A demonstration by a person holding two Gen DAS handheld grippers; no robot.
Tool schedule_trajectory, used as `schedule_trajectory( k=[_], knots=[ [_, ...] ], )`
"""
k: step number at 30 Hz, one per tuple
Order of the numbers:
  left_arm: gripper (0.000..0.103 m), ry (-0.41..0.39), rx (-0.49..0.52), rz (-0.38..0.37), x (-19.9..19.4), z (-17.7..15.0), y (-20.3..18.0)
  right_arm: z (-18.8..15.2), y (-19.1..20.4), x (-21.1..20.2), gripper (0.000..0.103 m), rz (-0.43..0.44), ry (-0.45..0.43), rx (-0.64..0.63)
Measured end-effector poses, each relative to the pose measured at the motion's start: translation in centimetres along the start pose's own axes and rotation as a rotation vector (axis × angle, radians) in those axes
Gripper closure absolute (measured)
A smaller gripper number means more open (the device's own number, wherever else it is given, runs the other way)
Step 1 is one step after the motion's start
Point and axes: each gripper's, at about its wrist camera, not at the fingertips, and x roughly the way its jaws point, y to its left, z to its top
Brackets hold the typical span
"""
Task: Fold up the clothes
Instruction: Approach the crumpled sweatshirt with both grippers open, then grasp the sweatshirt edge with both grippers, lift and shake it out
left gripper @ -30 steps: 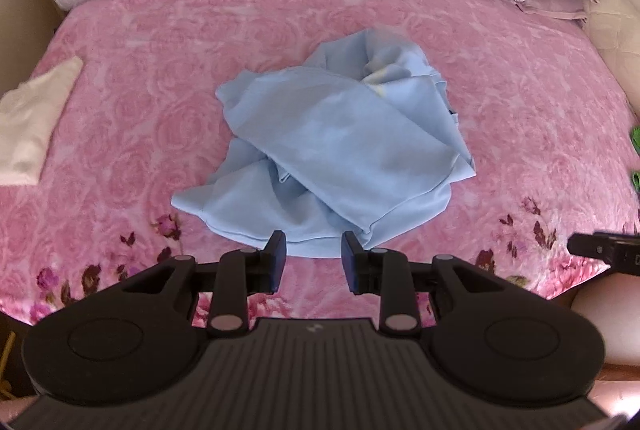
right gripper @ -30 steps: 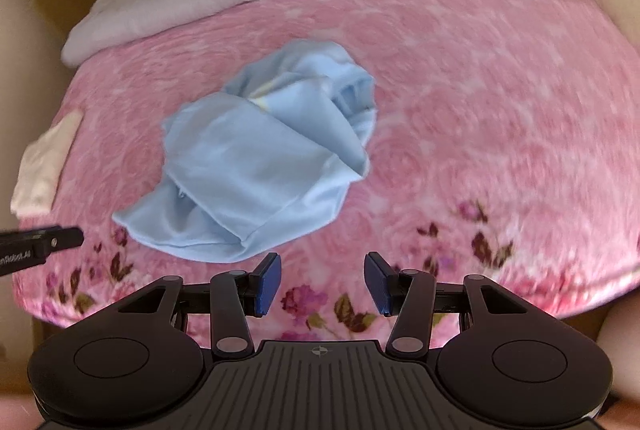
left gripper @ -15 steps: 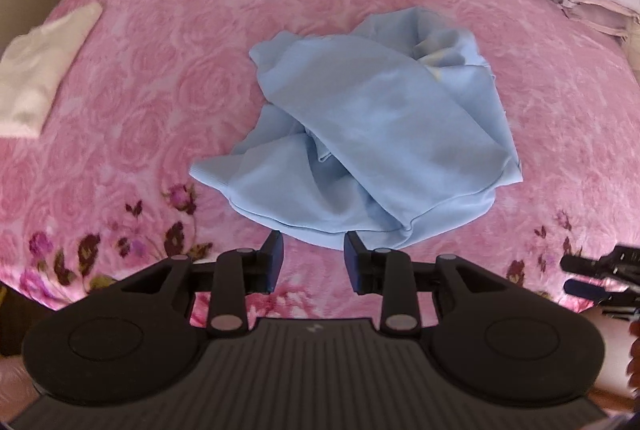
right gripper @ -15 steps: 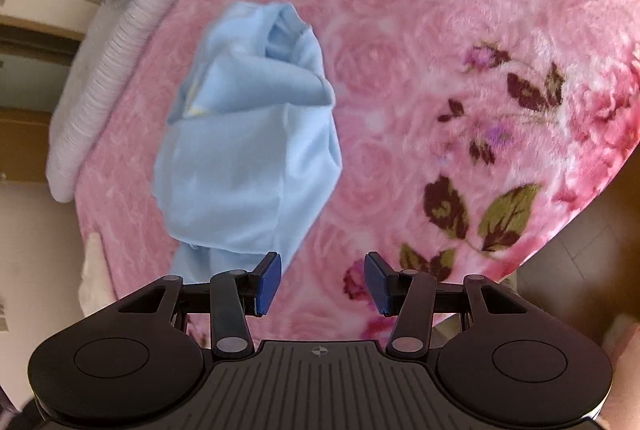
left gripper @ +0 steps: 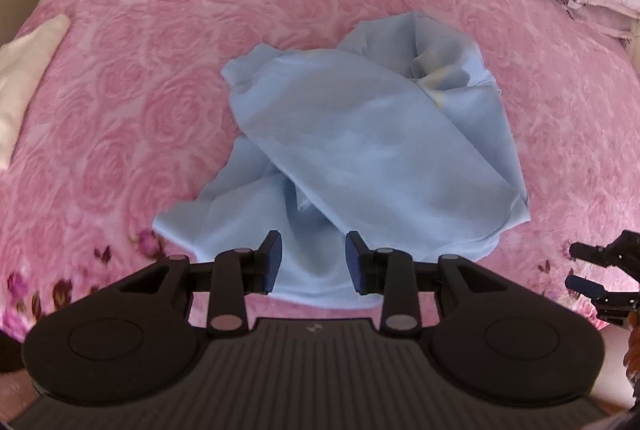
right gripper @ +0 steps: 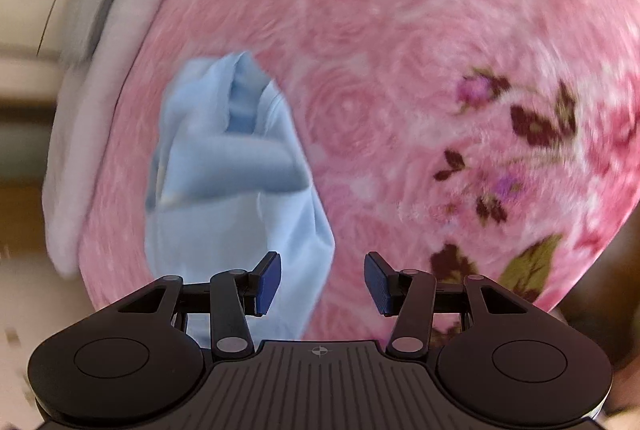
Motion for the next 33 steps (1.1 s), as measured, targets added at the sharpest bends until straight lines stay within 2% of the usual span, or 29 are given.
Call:
schedule_trajectory(
  k=[7,10,13,17,19,21,22,23,26,28,33],
  knots=[
    [0.072,0.064,0.093,-0.068,4.2,3.2,2.0,-0.6,-2.8,2.9,0.052,0.064,-0.089,0.398],
    [0.072,0.066,0.132,-0.064,5.3,4.6,2.8,-1.2,-3.5,4.3,0.051,0.082,-0.132,0.574],
    [0.072,0.056,0.149,-0.063,6.0,6.6,4.1,-1.0,-3.1,5.3,0.050,0.087,-0.180,0.637],
    [0.072,0.026,0.159,-0.031,6.8,9.6,5.4,0.0,-2.2,6.3,0.049,0.082,-0.225,0.649],
    [0.072,0.009,0.163,-0.017,7.1,11.0,5.7,0.7,-1.8,7.6,0.048,0.058,-0.183,0.648],
    [0.072,-0.003,0.167,-0.006,7.5,12.2,5.9,0.2,-1.4,9.3,0.048,0.057,-0.134,0.644],
    [0.072,-0.006,0.168,0.000,7.6,12.7,5.9,-0.1,-1.1,9.8,0.058,0.066,-0.118,0.637],
    [0.072,-0.009,0.169,0.002,7.6,13.0,5.8,-0.3,-0.7,9.9,0.099,0.081,-0.116,0.606],
    [0.072,-0.016,0.171,-0.004,7.4,13.6,5.4,-0.4,1.6,7.7,0.099,0.027,-0.142,0.353],
    [0.072,-0.015,0.173,-0.017,7.2,13.7,4.8,-0.5,2.3,4.8,0.099,-0.001,-0.183,0.221],
    [0.072,-0.008,0.193,-0.080,7.5,13.9,2.1,1.4,0.9,-3.6,0.099,-0.169,-0.384,-0.029]
  ],
)
